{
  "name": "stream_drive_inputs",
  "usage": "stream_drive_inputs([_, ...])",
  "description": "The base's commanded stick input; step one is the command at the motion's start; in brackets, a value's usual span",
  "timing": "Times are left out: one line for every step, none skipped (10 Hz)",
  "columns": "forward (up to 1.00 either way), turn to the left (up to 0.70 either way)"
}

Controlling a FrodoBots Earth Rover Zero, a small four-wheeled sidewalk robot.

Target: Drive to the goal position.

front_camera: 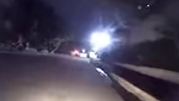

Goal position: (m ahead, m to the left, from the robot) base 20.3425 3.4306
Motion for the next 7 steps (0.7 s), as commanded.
stream_drive_inputs([0.7, -0.35])
stream_drive_inputs([0.7, 0.0])
stream_drive_inputs([0.7, 0.0])
stream_drive_inputs([0.7, 0.0])
stream_drive_inputs([0.7, 0.0])
stream_drive_inputs([0.7, 0.0])
stream_drive_inputs([0.7, 0.0])
